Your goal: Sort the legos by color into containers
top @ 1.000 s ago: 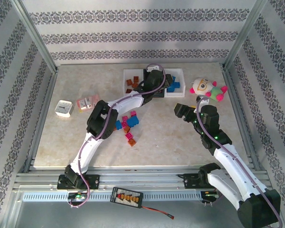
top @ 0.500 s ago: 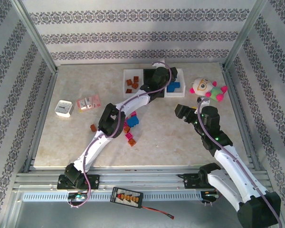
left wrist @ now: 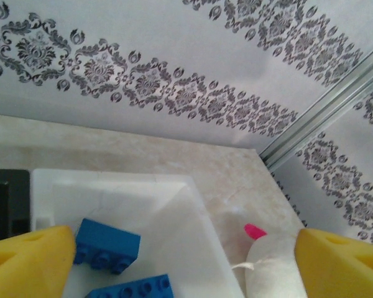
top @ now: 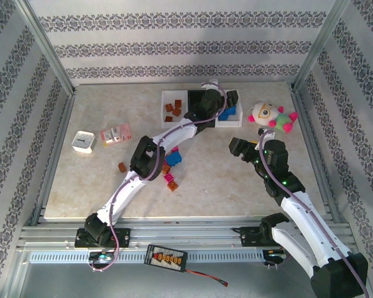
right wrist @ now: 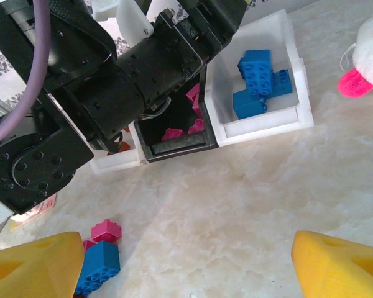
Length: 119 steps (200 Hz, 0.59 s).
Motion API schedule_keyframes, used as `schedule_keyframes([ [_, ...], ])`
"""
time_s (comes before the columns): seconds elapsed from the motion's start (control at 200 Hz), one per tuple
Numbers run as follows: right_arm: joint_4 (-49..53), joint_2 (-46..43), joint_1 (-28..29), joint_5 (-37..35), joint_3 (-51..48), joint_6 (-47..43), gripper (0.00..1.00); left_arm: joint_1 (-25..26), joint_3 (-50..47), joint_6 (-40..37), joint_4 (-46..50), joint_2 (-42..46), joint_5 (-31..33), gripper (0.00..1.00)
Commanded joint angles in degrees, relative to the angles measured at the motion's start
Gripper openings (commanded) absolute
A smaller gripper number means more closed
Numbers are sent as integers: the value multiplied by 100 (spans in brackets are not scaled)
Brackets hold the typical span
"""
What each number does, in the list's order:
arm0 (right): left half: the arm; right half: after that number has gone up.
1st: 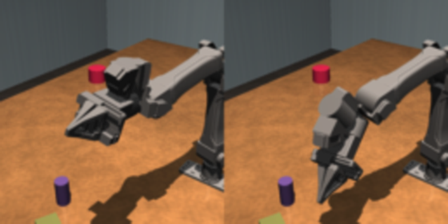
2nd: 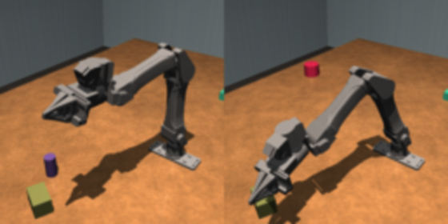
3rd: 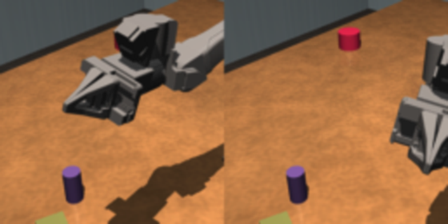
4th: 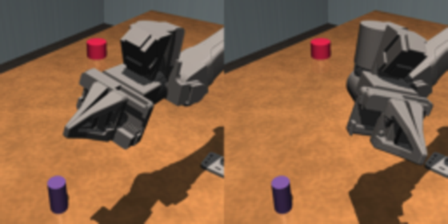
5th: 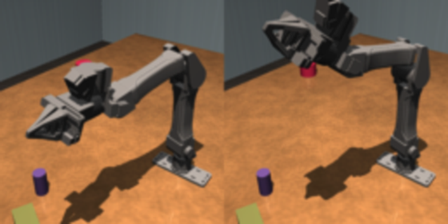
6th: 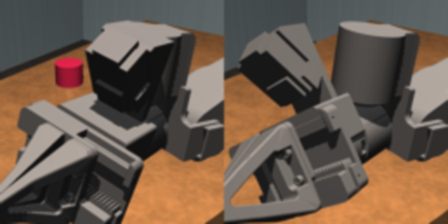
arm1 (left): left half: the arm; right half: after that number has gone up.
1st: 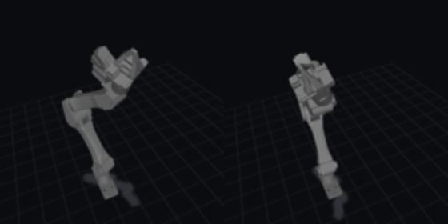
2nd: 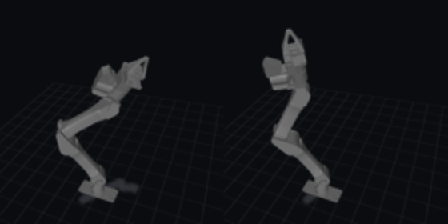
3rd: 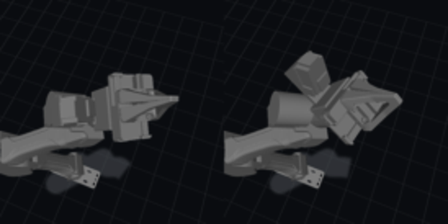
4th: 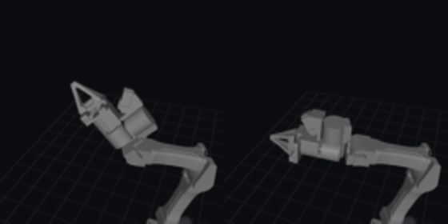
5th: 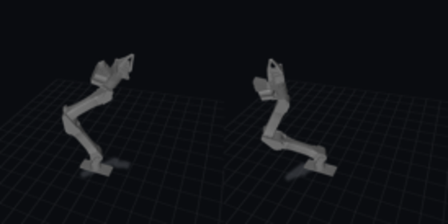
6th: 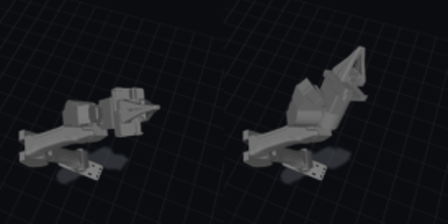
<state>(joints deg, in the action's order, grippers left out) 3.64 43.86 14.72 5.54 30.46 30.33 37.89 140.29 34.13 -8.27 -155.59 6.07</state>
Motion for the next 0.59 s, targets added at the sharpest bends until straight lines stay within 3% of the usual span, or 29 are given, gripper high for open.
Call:
schedule_keyframes([
  [0.0, -66, 91, -48, 223, -75, 12, 87, 26, -580, -360, -426, 956, -86, 96],
  [0.09, -96, 246, -13, 391, -40, -100, 87, 0, -1389, -467, -590, 1529, -179, 100],
  [0.42, -243, 804, 370, 370, 73, -282, 87, -166, -5436, -570, -1545, 4151, 10, 99],
  [0.59, -167, 1337, 859, 303, 356, -669, 88, -263, -7049, -671, -1184, 5462, 331, 99],
])
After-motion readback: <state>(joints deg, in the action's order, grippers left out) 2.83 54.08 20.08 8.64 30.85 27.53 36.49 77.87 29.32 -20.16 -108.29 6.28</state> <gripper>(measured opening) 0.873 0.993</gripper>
